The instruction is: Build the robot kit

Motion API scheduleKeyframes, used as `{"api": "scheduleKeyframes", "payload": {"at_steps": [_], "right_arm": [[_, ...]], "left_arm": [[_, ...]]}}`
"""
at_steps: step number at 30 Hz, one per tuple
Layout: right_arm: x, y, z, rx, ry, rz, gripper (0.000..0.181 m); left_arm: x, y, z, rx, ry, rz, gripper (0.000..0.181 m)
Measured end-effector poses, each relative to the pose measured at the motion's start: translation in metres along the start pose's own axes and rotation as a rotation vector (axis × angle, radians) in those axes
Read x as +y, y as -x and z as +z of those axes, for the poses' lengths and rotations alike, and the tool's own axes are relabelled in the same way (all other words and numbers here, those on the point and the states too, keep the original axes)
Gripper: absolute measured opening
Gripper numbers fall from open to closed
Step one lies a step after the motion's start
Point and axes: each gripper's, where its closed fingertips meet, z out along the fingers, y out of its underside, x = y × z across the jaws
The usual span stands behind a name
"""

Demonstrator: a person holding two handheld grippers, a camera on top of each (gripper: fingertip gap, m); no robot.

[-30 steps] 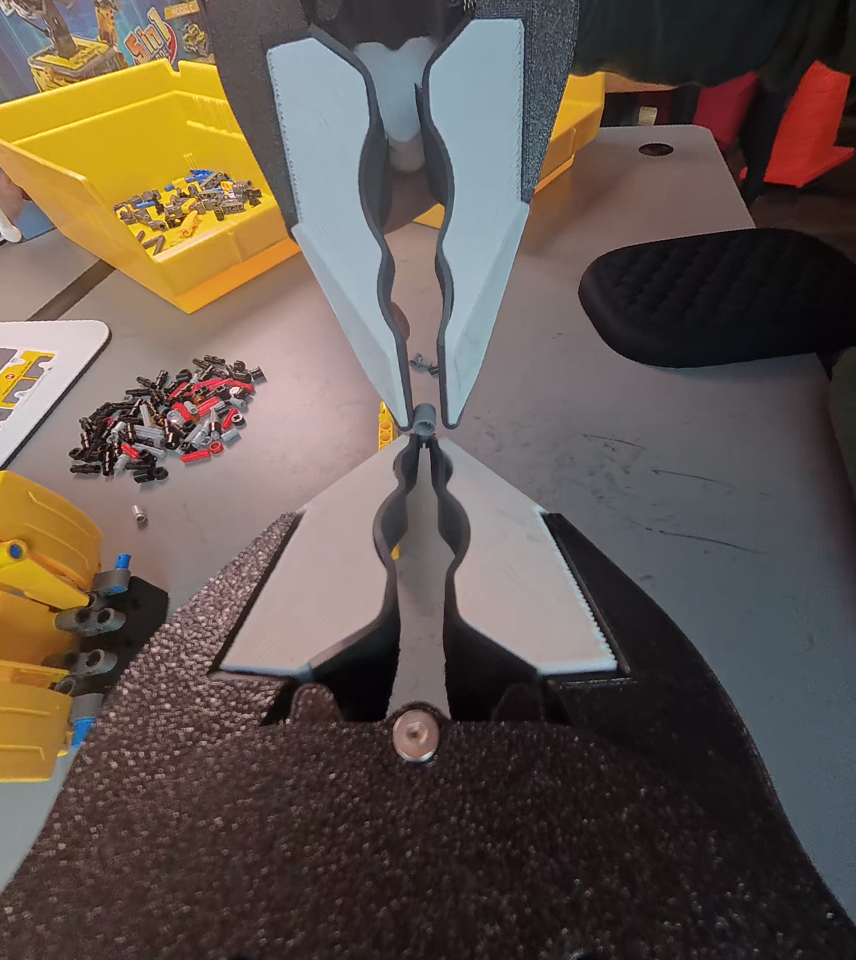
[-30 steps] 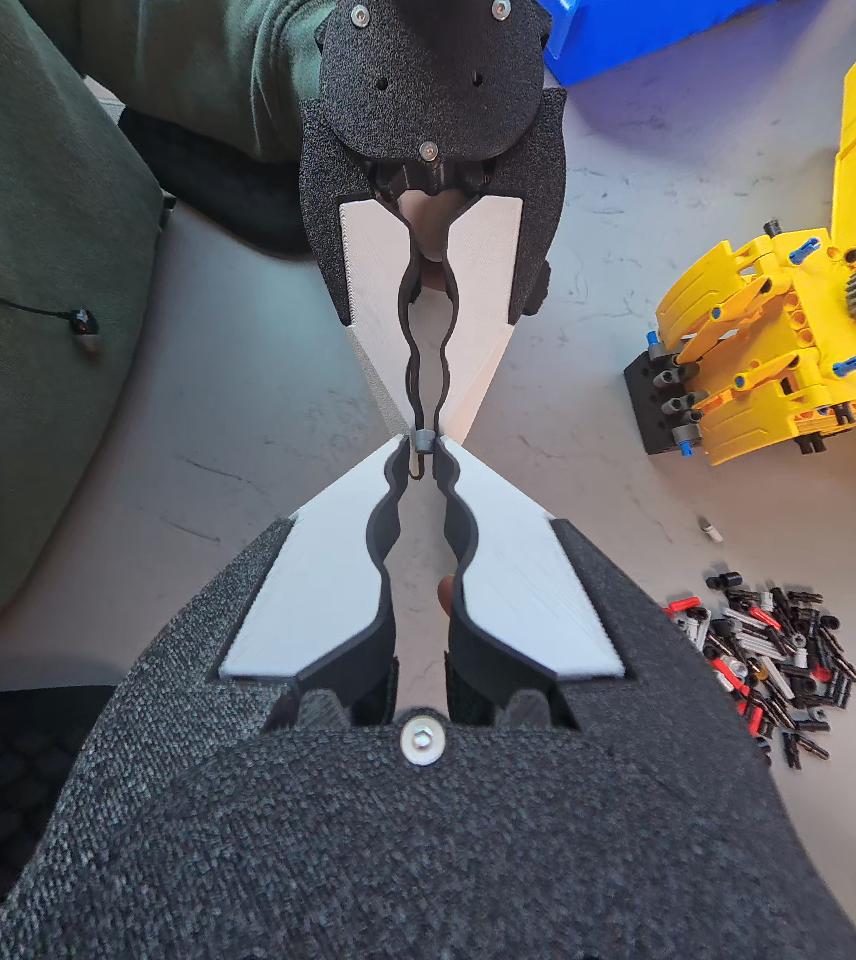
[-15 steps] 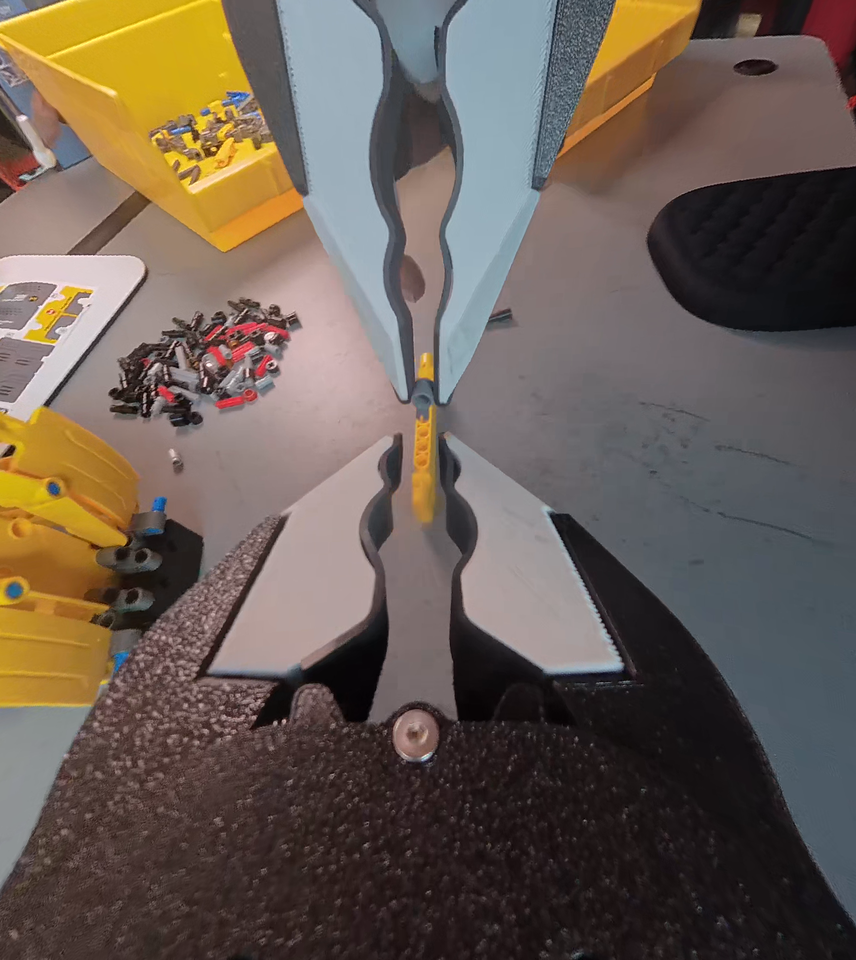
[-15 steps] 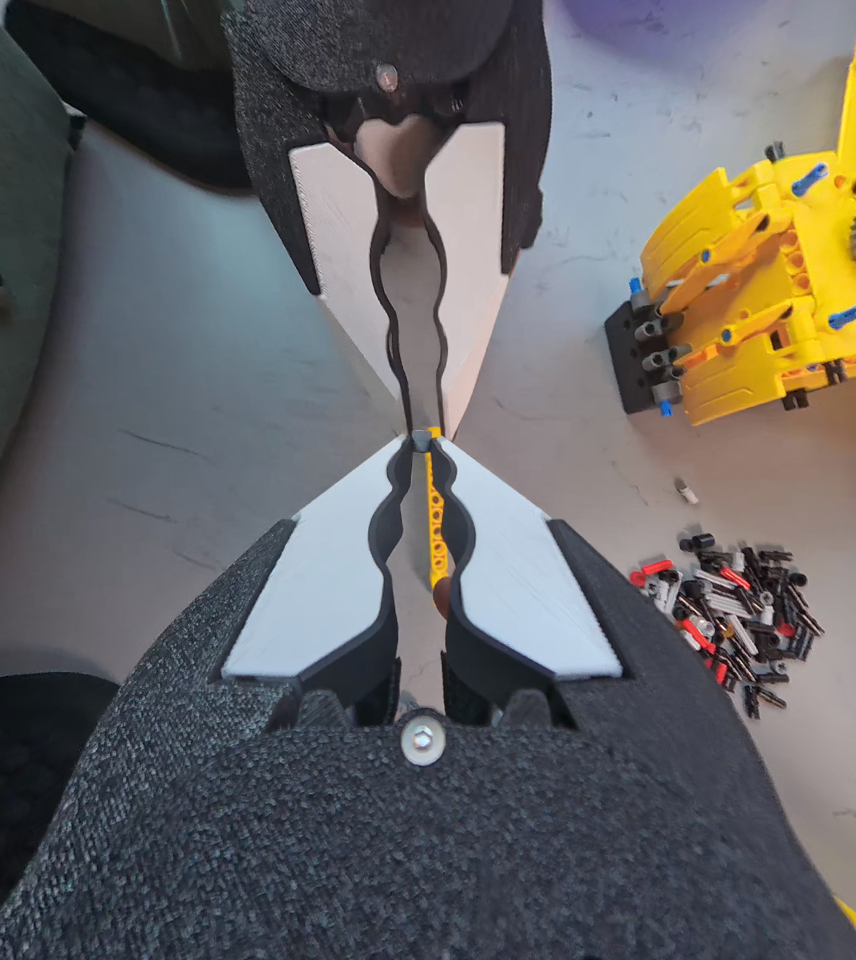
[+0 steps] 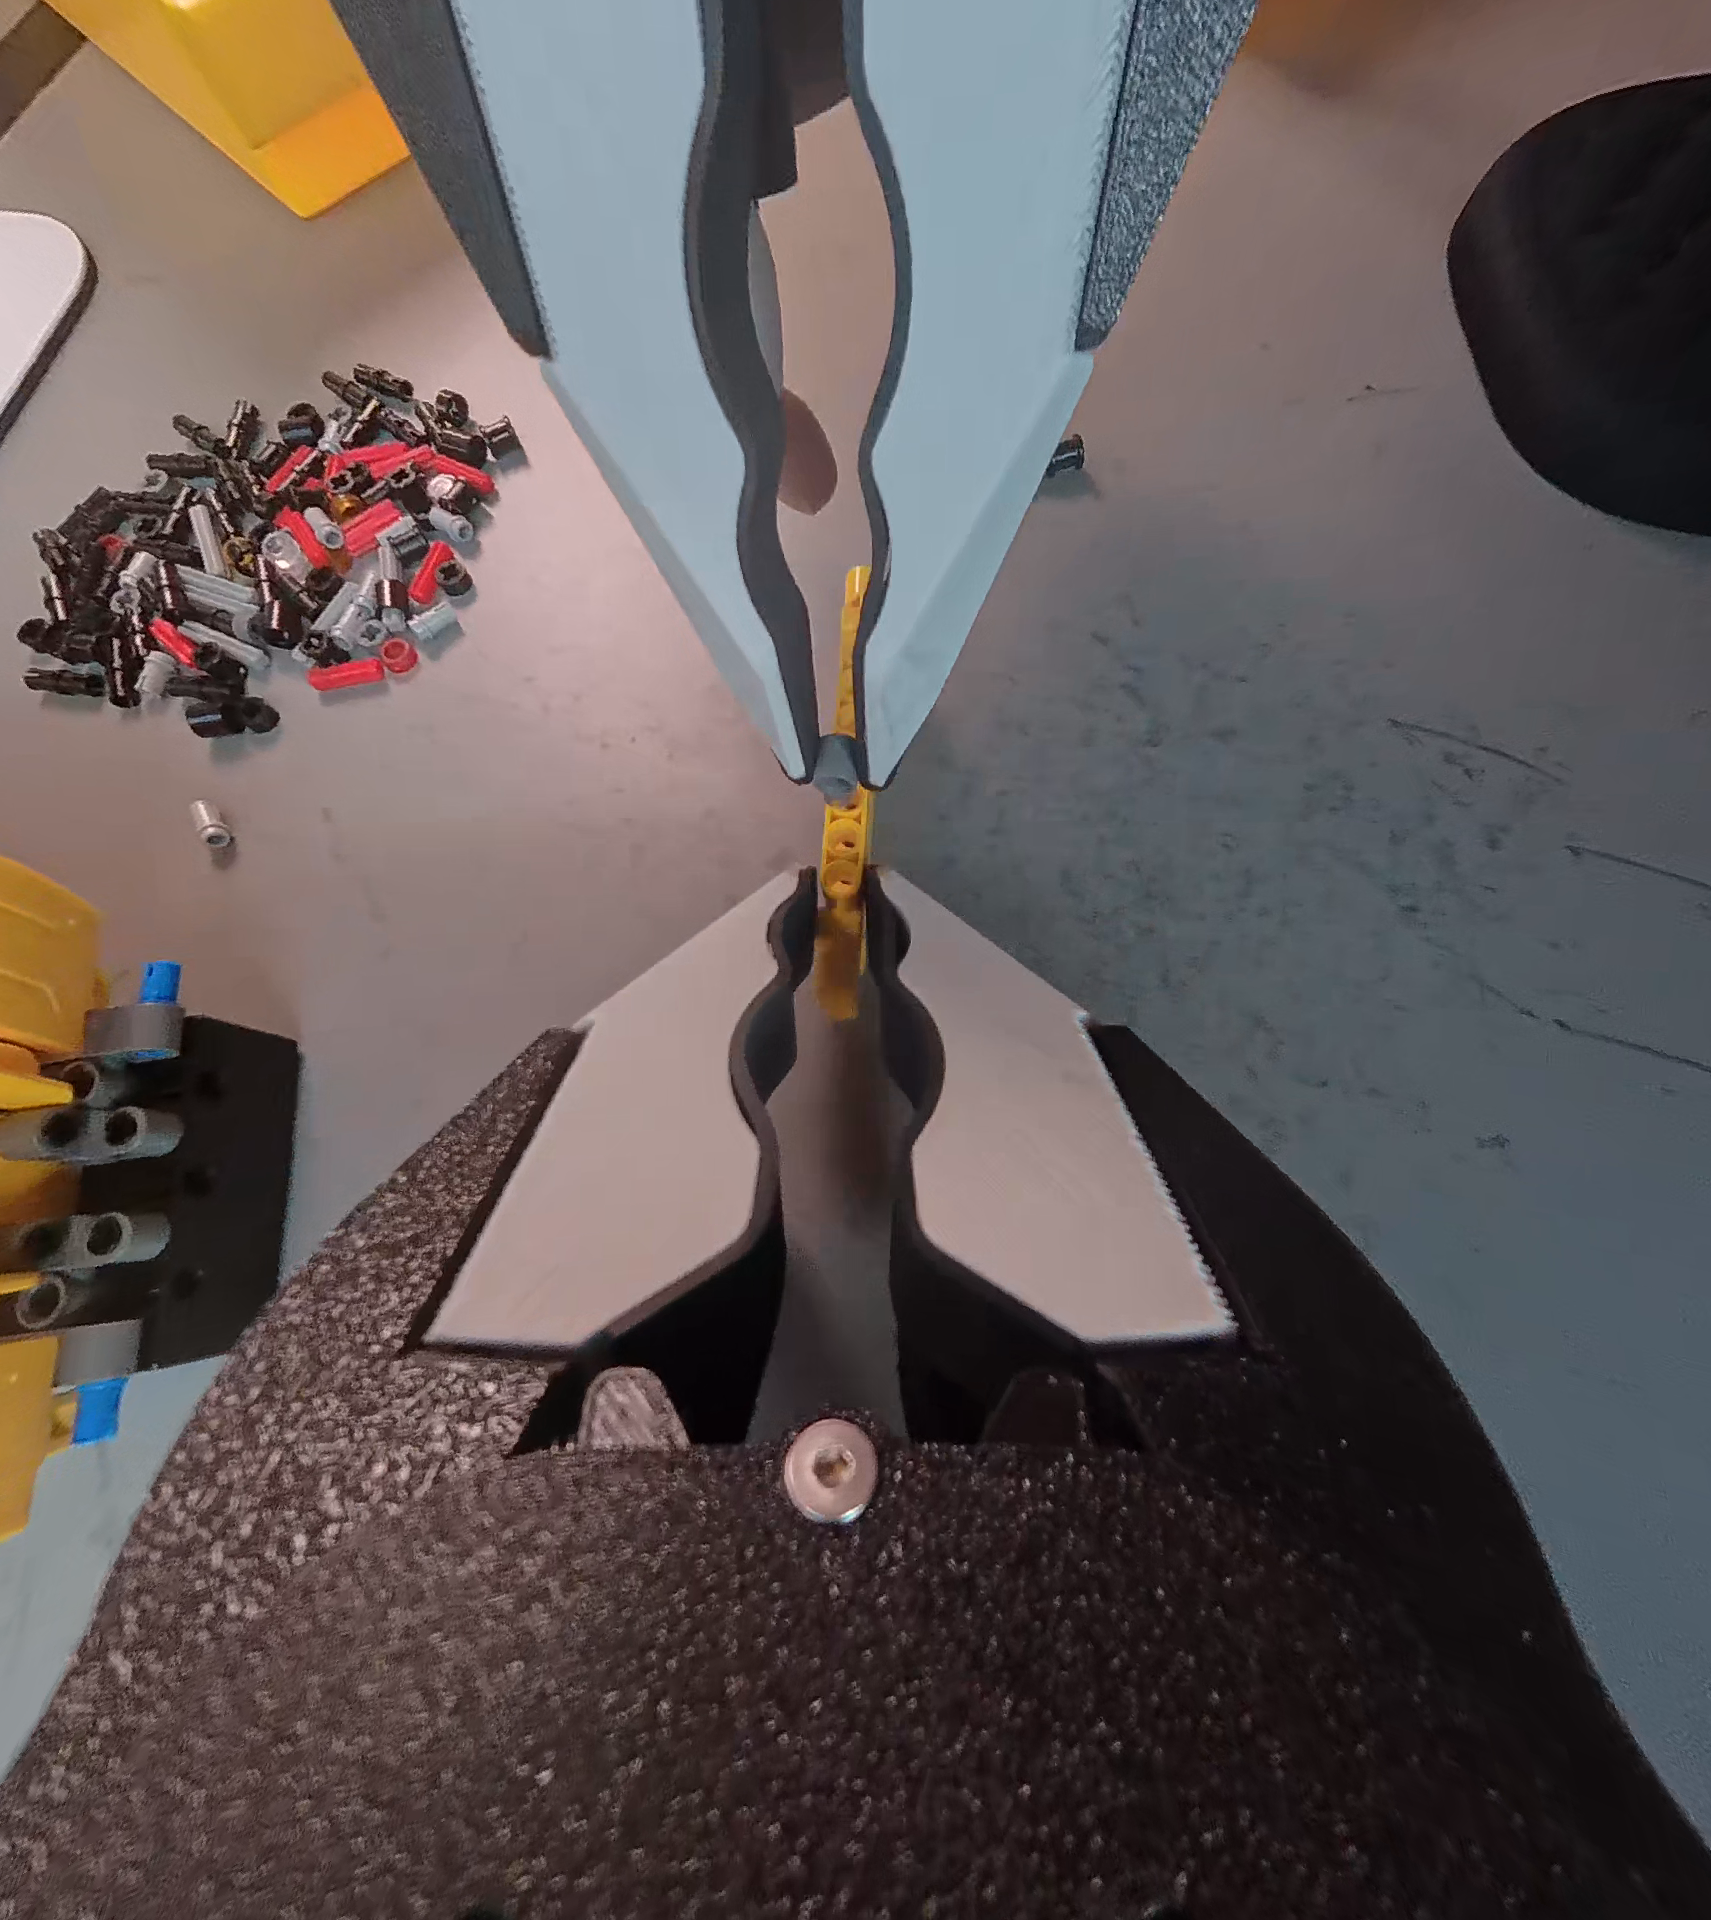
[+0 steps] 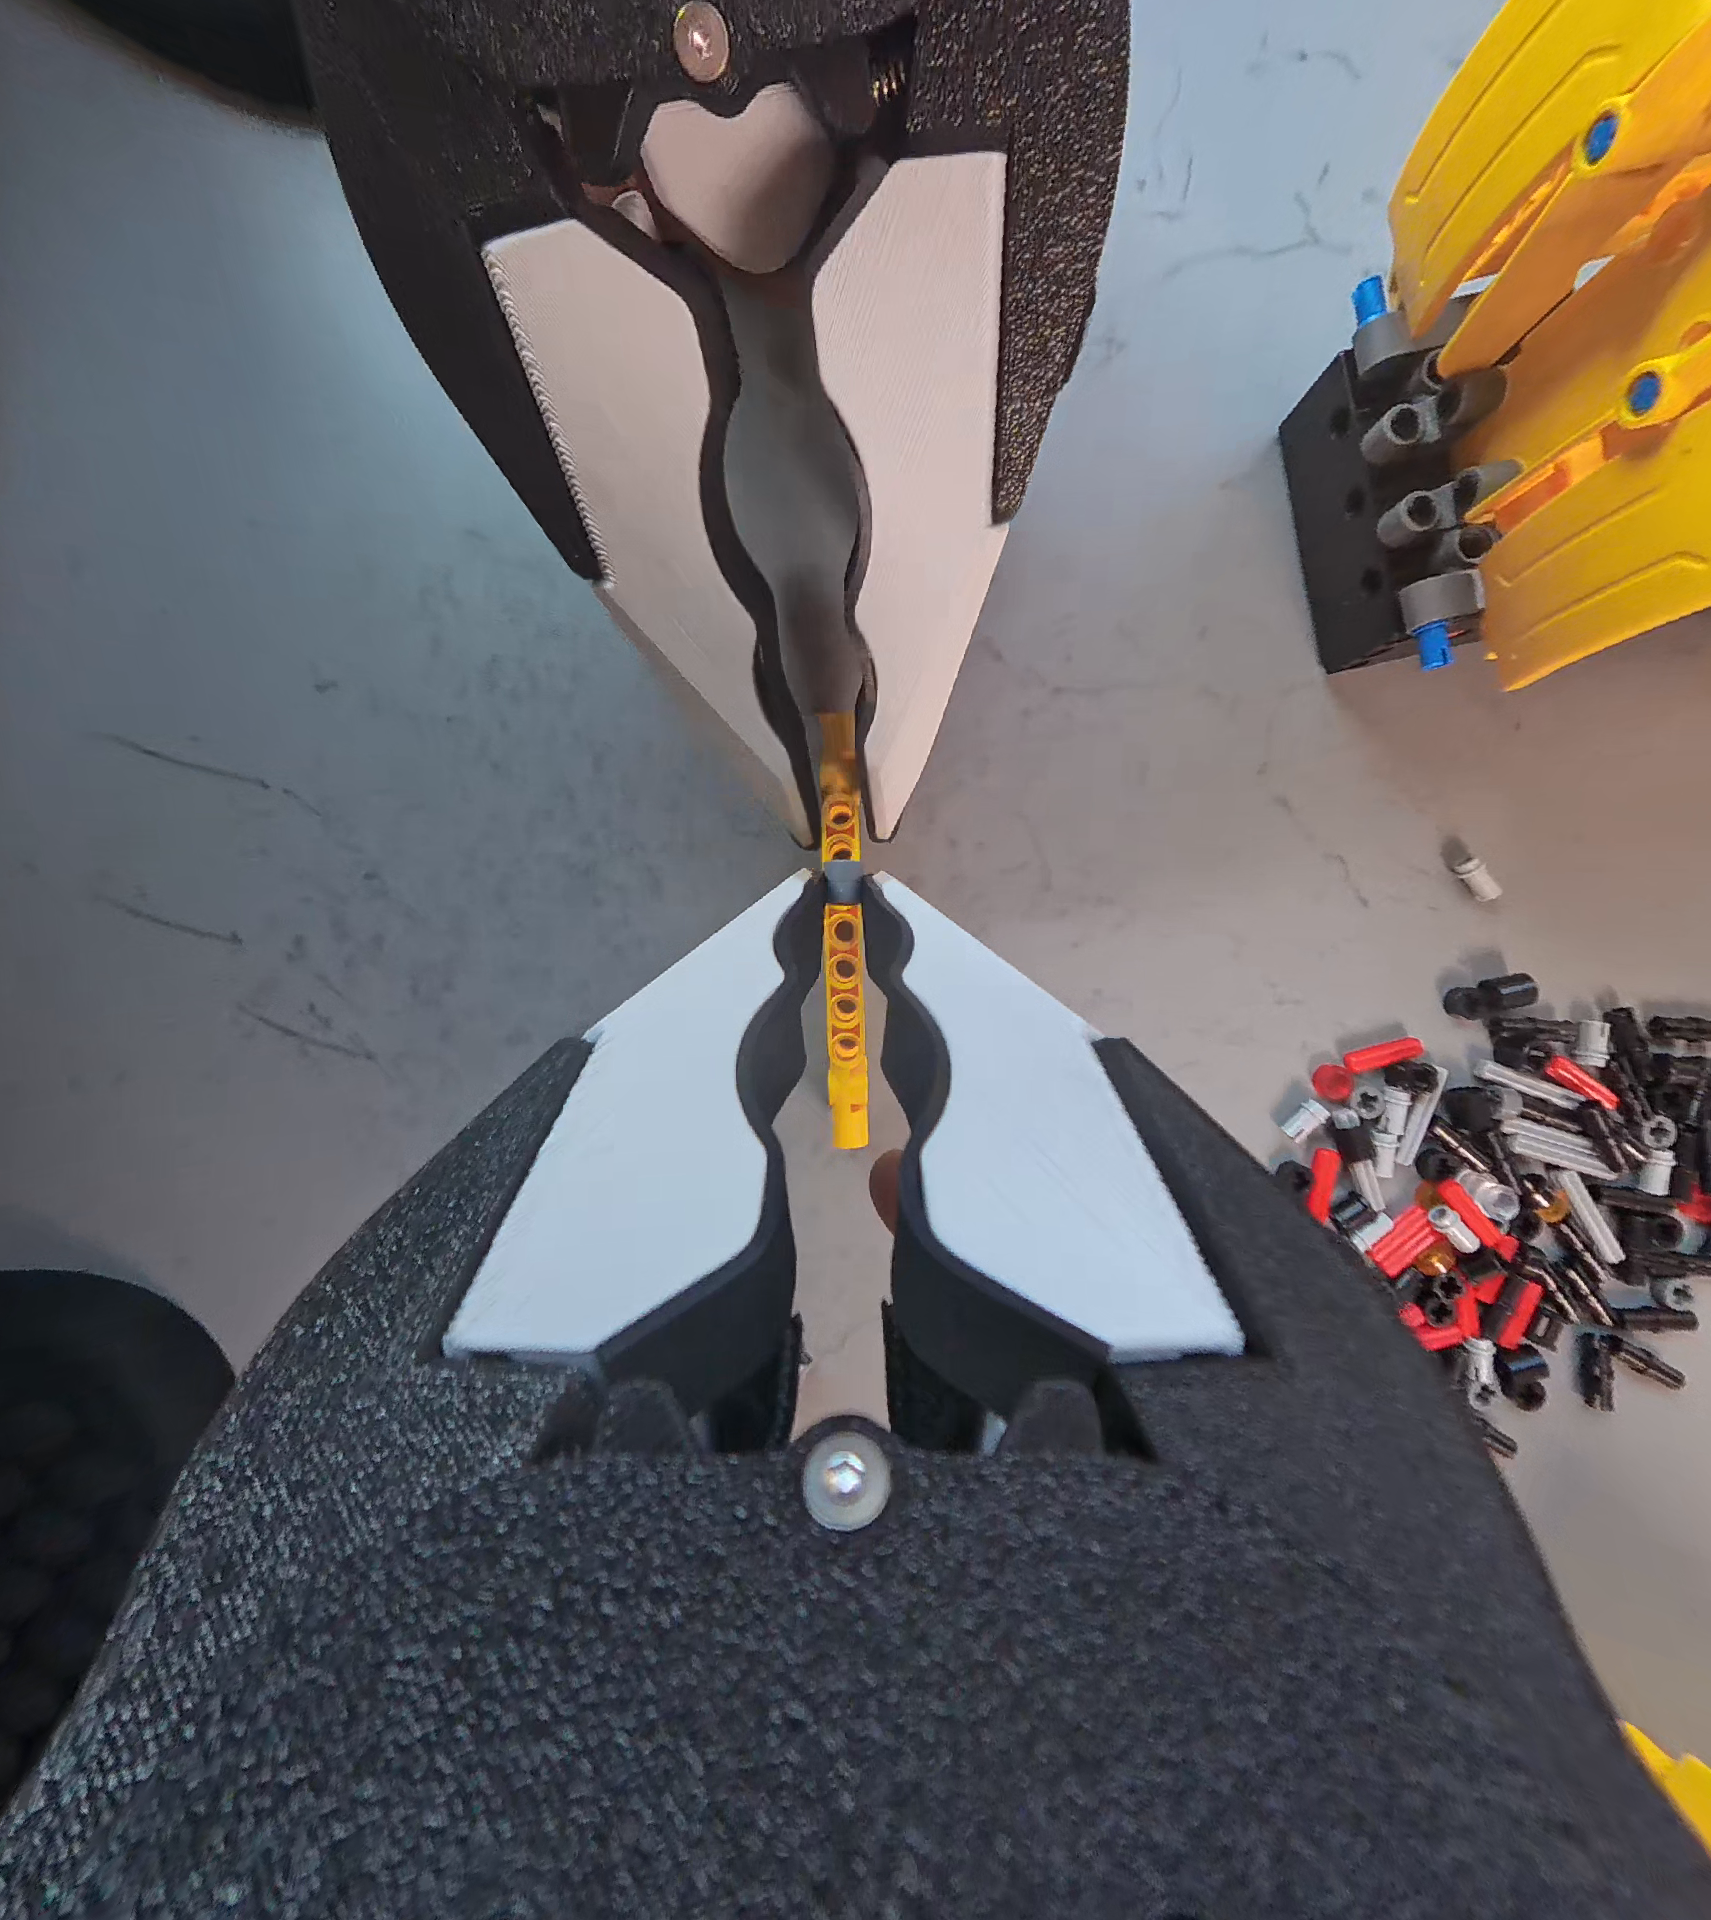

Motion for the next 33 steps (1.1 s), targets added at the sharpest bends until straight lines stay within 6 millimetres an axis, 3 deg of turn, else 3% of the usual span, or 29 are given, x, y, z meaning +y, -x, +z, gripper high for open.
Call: {"api": "scheduleKeyframes", "payload": {"at_steps": [20, 33], "right_arm": [[0.004, -0.002, 0.002, -0.032, 0.096, -0.029, 0.006], [0.002, -0.006, 0.003, 0.131, 0.122, -0.207, 0.006]], "left_arm": [[-0.001, 0.0, 0.001, 0.035, 0.002, -0.036, 0.007], [0.001, 0.001, -0.001, 0.075, 0.003, -0.097, 0.007]]}}
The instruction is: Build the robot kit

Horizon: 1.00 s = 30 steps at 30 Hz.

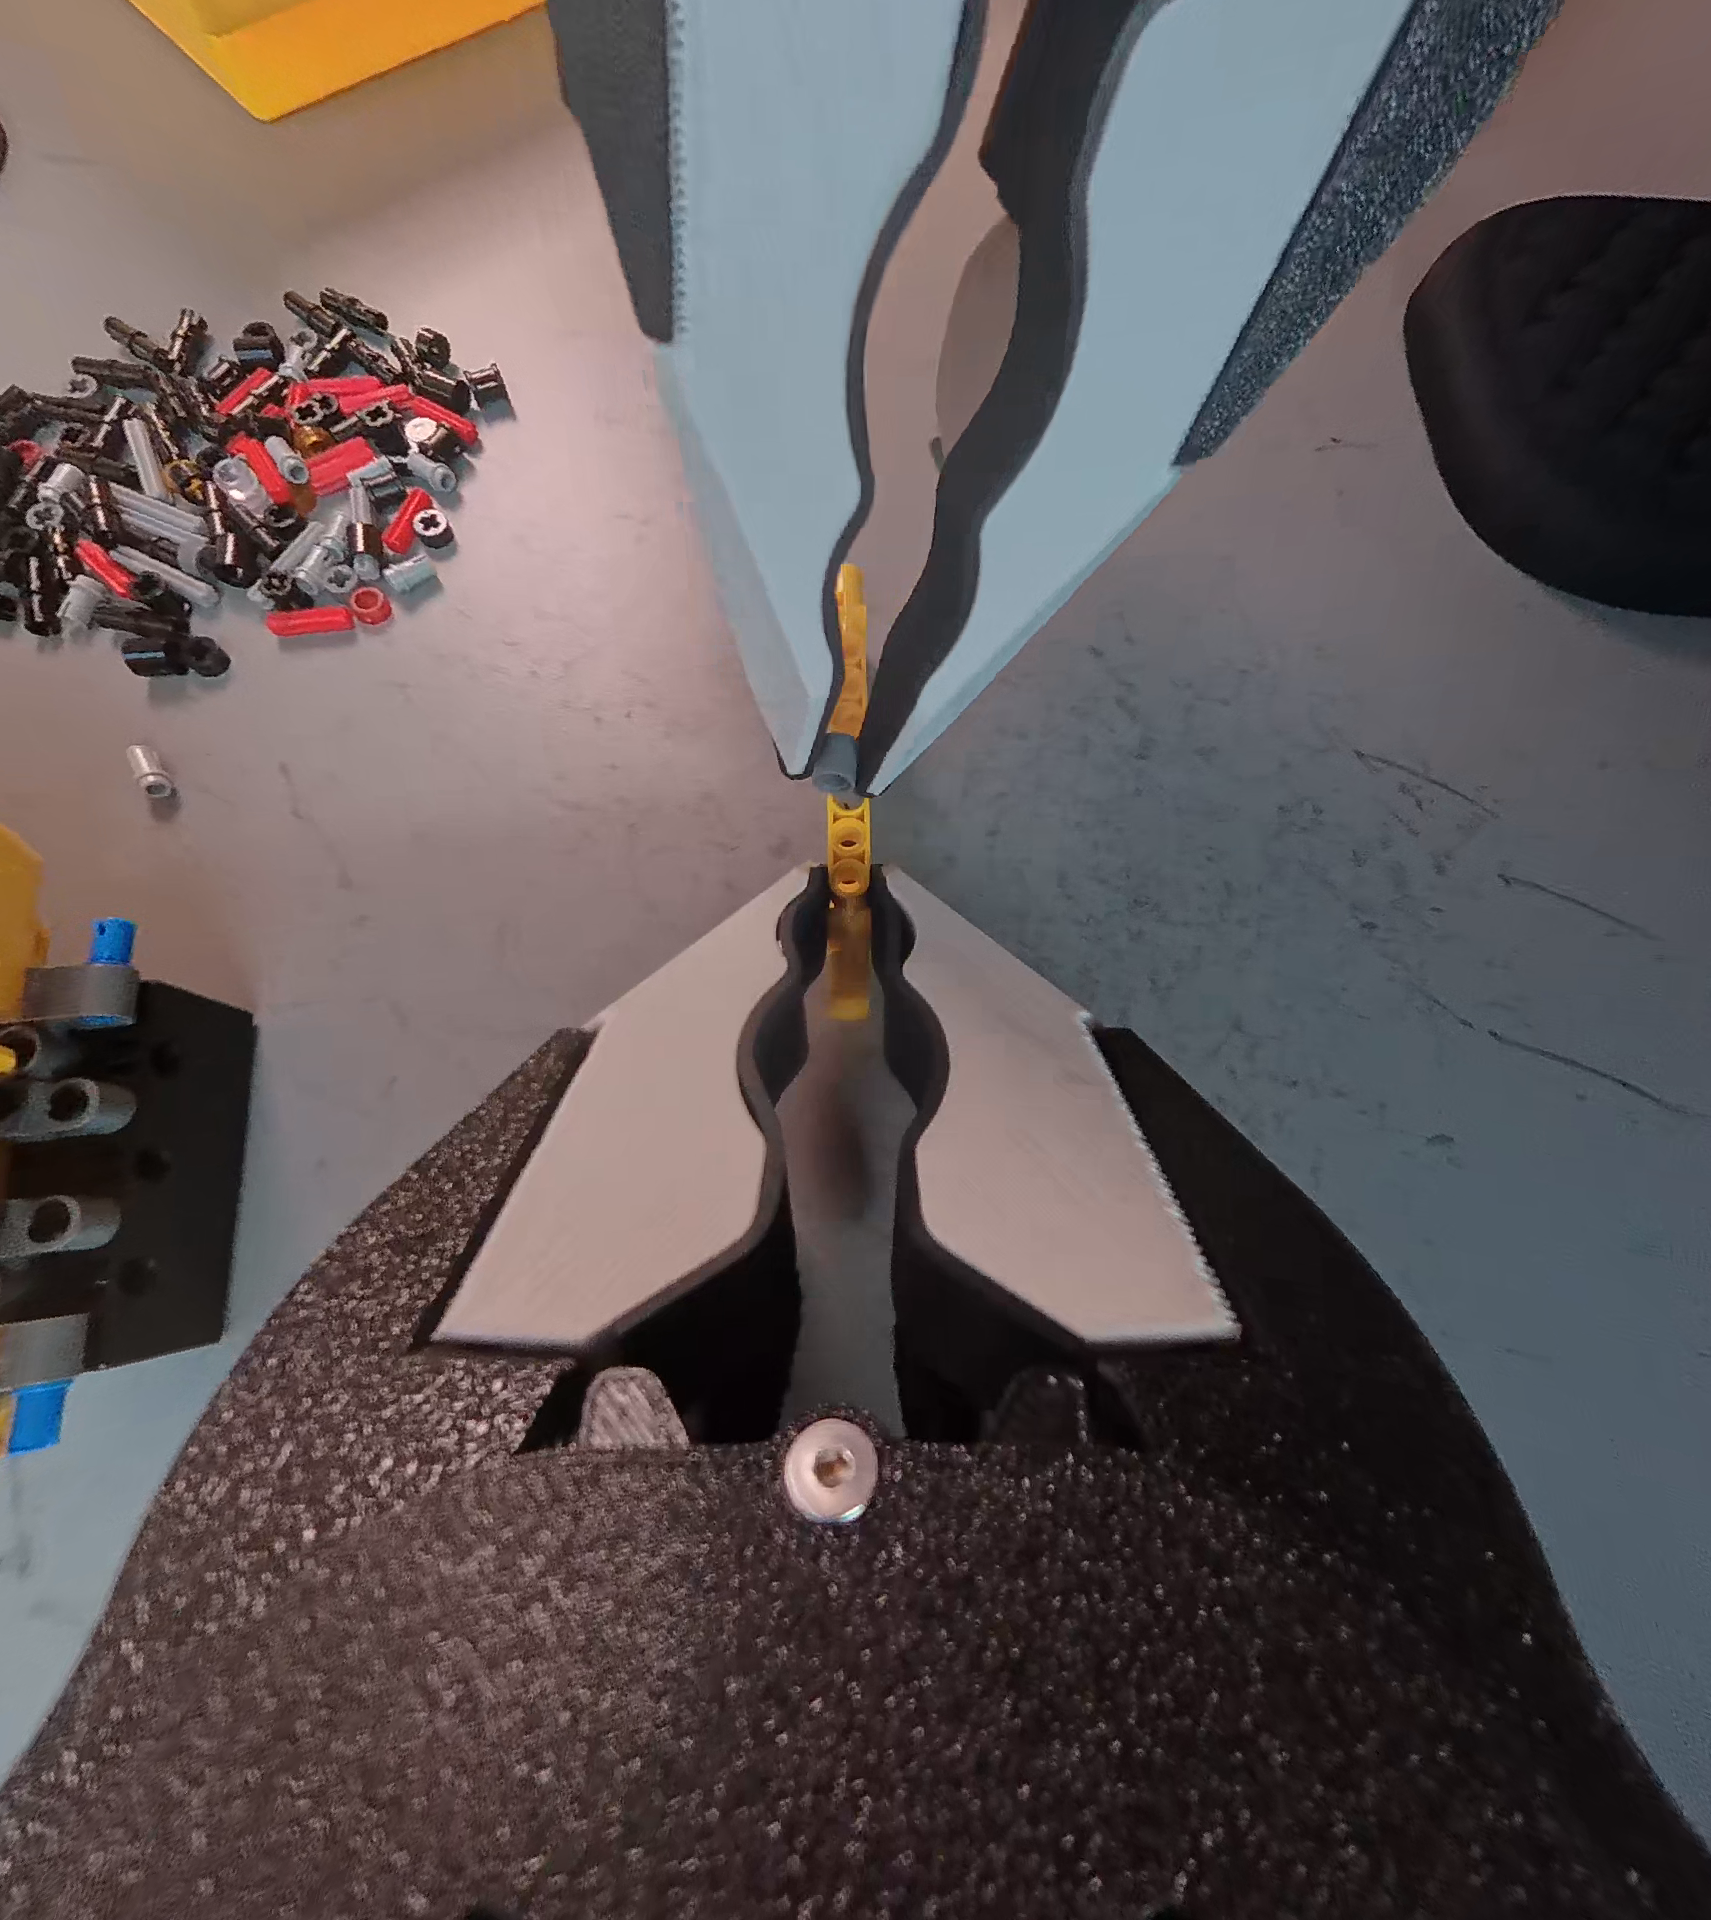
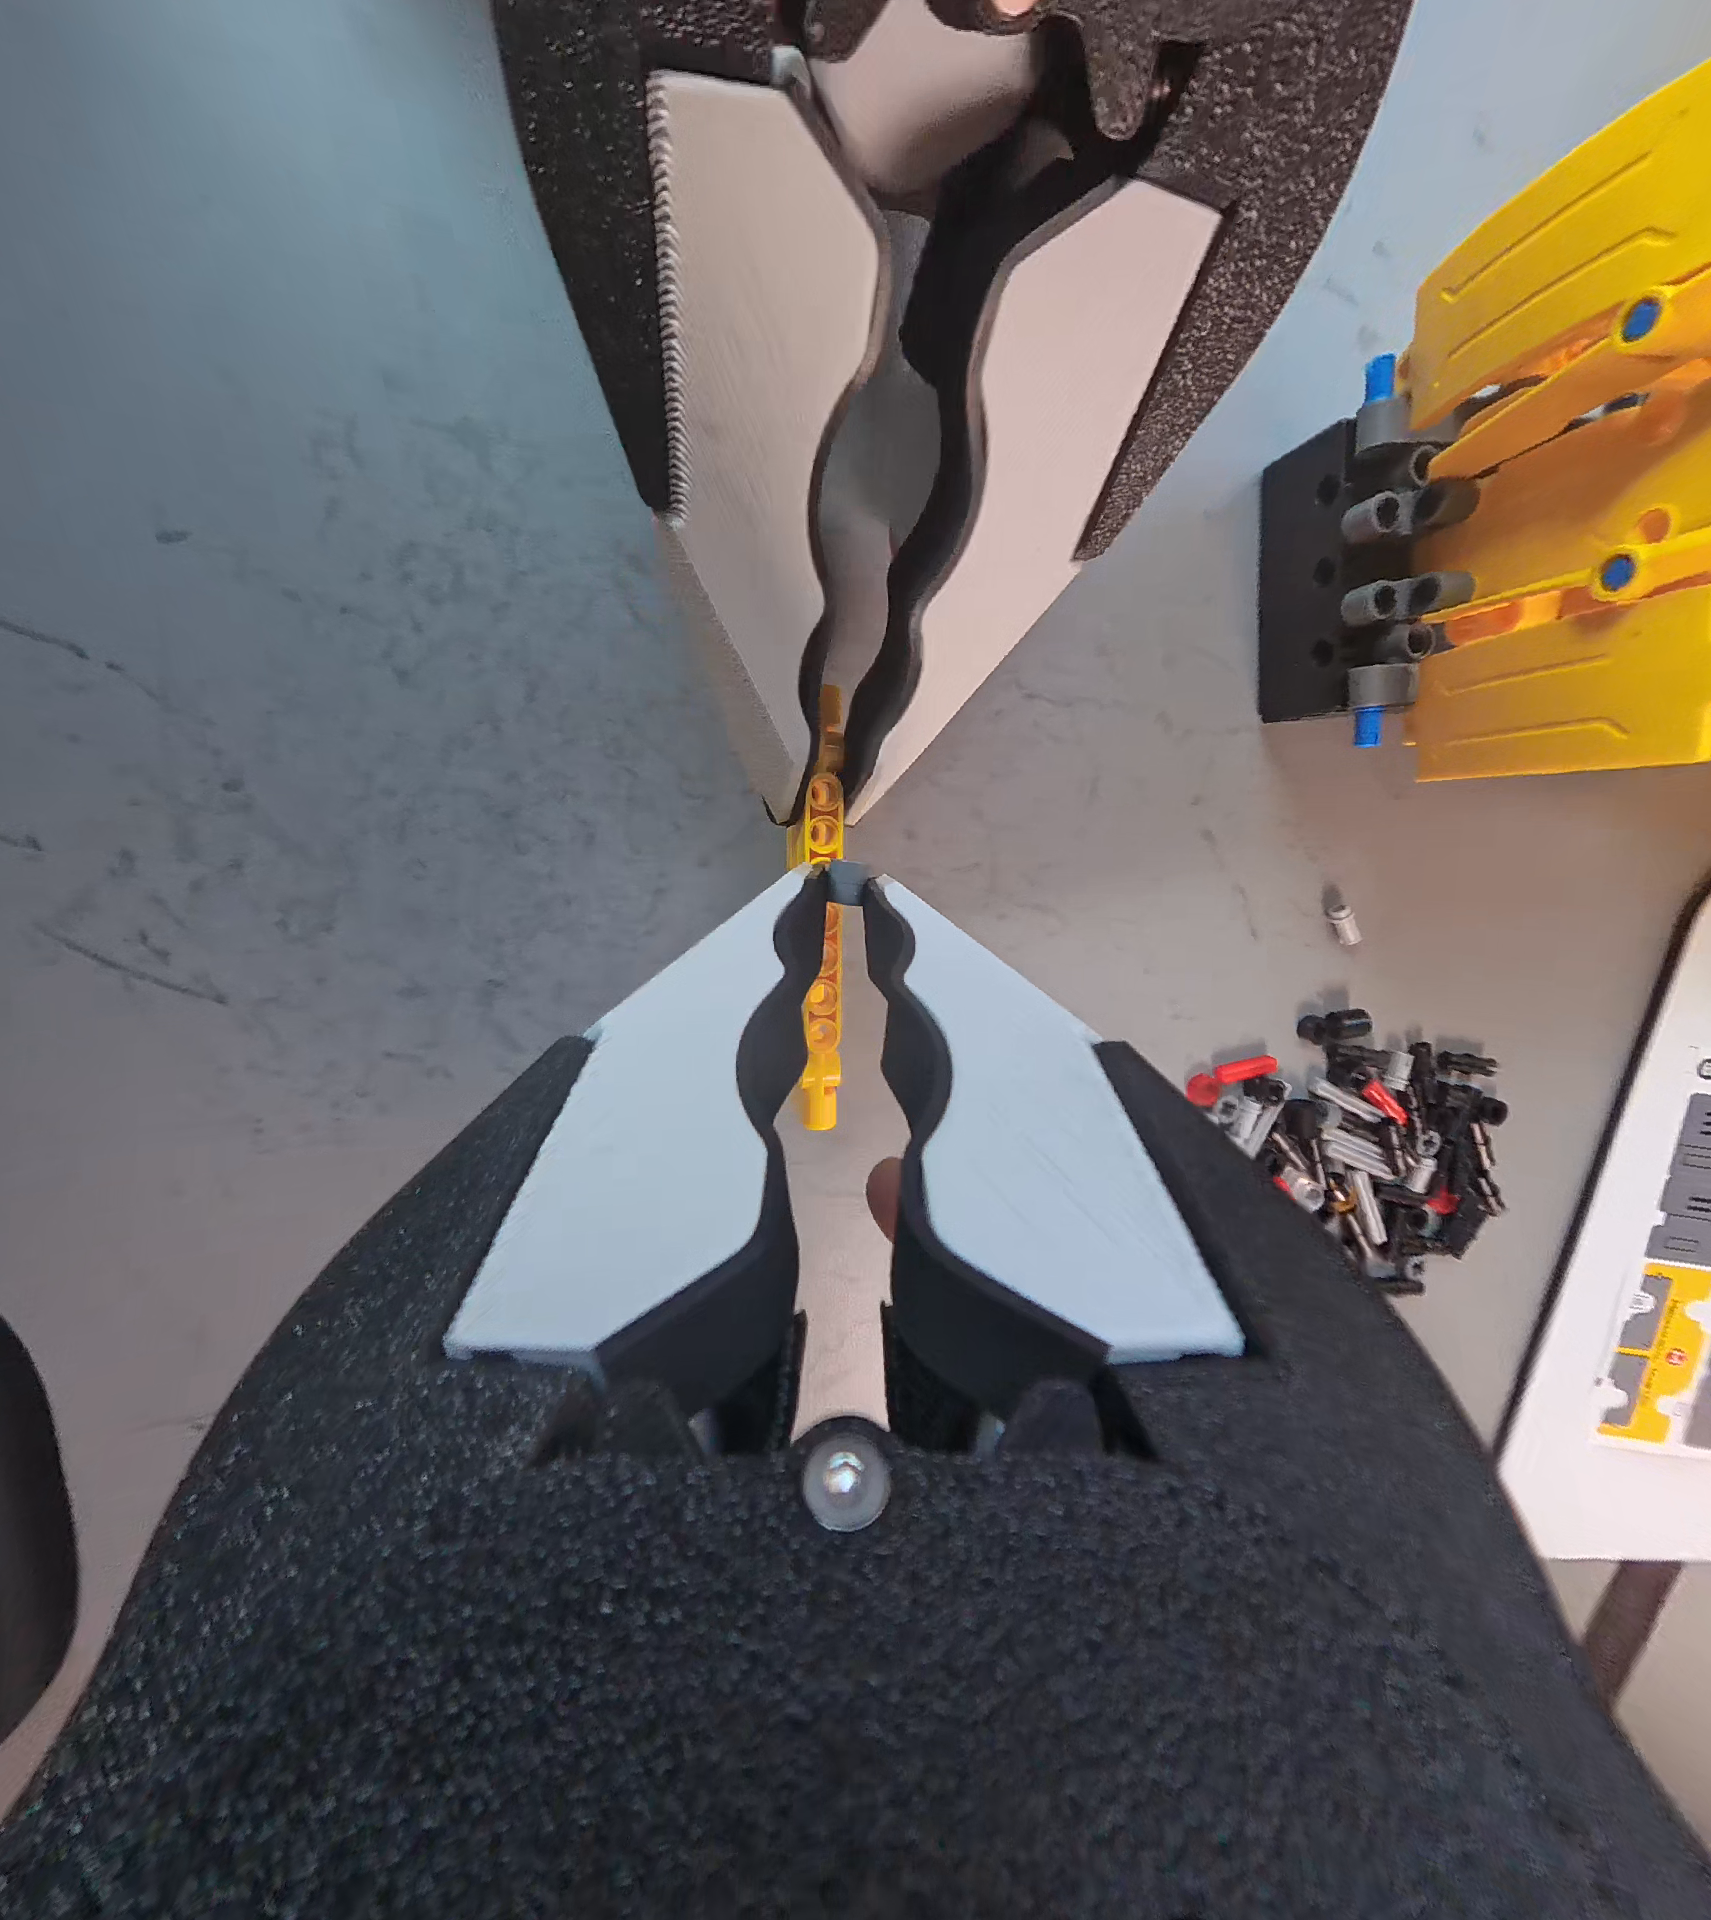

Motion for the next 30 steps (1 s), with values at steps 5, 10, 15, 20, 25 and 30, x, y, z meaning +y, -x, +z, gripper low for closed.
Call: {"api": "scheduleKeyframes", "payload": {"at_steps": [5, 10, 15, 20, 25, 30], "right_arm": [[-0.001, 0.002, -0.001, 0.095, 0.005, -0.061, 0.006], [-0.001, -0.003, -0.001, 0.203, -0.006, -0.063, 0.006], [-0.002, 0.003, 0.0, 0.131, -0.01, -0.011, 0.006], [0.0, 0.007, 0.001, 0.05, 0.028, 0.014, 0.006], [0.0, 0.008, 0.002, 0.027, 0.036, 0.085, 0.006], [-0.001, 0.01, 0.001, -0.155, 0.018, 0.246, 0.006]], "left_arm": [[0.0, -0.001, 0.0, 0.018, 0.001, -0.025, 0.007], [0.0, 0.001, -0.001, 0.009, 0.008, -0.037, 0.007], [0.001, -0.001, -0.001, 0.01, 0.011, -0.018, 0.007], [0.001, -0.001, -0.001, 0.004, 0.013, -0.024, 0.007], [0.002, 0.0, -0.001, -0.018, 0.027, 0.016, 0.007], [0.001, -0.002, 0.0, -0.023, 0.025, 0.041, 0.007]]}}
